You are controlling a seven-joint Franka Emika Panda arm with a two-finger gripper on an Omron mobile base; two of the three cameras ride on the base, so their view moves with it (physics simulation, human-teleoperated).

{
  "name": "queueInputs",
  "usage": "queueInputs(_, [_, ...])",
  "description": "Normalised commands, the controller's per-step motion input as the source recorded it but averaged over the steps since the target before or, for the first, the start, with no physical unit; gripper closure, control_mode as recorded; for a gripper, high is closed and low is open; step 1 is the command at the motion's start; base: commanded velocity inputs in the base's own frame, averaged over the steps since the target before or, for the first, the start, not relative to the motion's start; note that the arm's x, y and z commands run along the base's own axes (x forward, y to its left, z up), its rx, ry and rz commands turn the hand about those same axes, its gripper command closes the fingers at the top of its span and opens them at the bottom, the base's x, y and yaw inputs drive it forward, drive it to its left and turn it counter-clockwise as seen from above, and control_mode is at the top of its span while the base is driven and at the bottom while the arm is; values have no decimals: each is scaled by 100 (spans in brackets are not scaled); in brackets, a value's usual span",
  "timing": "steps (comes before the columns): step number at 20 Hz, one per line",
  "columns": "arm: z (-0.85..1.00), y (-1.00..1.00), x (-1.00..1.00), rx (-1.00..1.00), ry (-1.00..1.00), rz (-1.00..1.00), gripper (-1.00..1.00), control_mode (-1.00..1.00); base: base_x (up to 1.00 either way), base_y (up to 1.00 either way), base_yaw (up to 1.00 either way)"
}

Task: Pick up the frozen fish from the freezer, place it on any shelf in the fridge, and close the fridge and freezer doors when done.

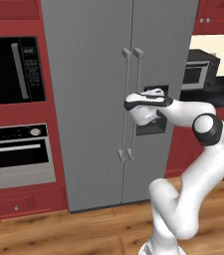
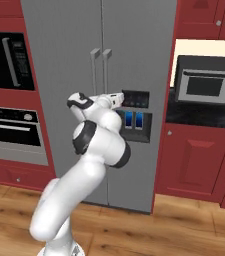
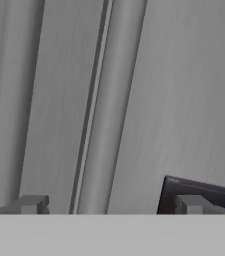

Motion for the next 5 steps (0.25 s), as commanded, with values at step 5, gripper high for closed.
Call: queueInputs(5, [-23,1,-8,0,-2,1,-100,-100,0,0,0])
